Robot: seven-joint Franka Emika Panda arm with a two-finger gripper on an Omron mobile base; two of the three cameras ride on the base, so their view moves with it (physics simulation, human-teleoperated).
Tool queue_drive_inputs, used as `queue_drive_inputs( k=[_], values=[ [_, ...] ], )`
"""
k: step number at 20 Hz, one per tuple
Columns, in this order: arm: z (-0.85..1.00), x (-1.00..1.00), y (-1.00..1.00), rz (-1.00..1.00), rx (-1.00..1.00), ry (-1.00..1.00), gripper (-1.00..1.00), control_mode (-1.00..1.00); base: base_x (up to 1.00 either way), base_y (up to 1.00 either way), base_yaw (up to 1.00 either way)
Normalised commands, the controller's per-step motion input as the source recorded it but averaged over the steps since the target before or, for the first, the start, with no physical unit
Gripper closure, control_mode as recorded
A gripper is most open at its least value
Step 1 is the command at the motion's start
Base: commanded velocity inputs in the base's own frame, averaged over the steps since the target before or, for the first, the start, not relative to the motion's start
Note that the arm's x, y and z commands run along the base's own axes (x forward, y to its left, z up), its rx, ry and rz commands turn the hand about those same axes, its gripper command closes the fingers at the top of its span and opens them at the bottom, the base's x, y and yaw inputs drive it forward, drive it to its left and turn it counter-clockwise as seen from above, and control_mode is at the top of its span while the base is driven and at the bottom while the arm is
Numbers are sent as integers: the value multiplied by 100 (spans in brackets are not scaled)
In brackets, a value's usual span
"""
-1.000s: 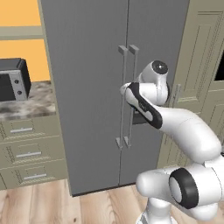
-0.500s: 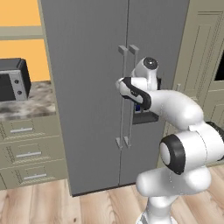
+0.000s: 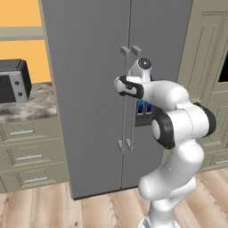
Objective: Retrieve the fish from the fridge and place it on the saucepan with marinade on the stove.
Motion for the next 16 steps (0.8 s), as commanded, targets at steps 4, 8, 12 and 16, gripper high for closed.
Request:
queue_drive_inputs(
  k=[4, 8, 12, 16],
  values=[
    [-23, 75, 0, 0, 0, 0, -100, -100, 0, 0, 0],
    [-26, 70, 0, 0, 0, 0, -100, -100, 0, 0, 0],
    [-20, 48, 0, 1, 0, 0, -100, -100, 0, 0, 0],
    [0, 0, 0, 0, 0, 0, -100, -100, 0, 0, 0]
  ],
)
